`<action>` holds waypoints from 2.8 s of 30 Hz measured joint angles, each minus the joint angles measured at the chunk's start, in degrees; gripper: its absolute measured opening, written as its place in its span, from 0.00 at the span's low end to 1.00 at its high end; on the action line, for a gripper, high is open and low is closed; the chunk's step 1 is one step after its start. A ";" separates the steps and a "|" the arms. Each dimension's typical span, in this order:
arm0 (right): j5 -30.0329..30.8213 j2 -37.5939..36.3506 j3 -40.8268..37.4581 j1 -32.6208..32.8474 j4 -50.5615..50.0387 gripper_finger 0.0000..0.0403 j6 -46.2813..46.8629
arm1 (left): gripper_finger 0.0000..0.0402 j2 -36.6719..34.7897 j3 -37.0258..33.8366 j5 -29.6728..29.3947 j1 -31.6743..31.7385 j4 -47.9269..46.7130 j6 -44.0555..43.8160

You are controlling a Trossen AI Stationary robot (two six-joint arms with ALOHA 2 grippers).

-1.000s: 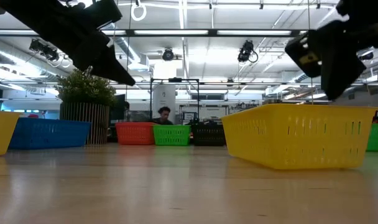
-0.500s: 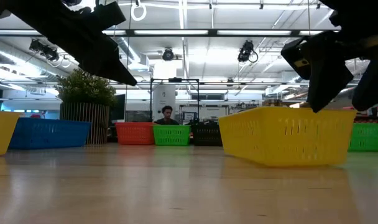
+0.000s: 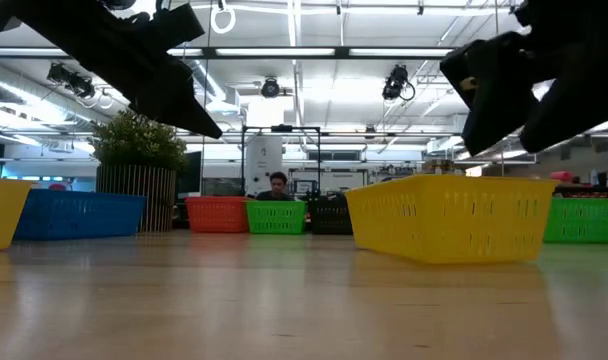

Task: Stack baskets by color
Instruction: Move the right yellow bin to the top right of the table

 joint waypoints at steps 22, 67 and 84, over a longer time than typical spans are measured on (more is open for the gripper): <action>-3.29 0.22 -0.02 -4.76 -9.43 0.20 0.67 | 0.04 -1.67 0.02 -0.65 -1.21 -3.82 1.90; 9.66 -20.08 11.26 -79.37 -59.22 0.03 -59.64 | 0.04 -6.36 0.02 -5.55 -3.02 -10.28 -3.68; -0.18 -12.24 3.64 -85.18 -53.26 0.03 -61.78 | 0.03 -6.36 0.00 -5.53 -3.02 -8.95 -3.66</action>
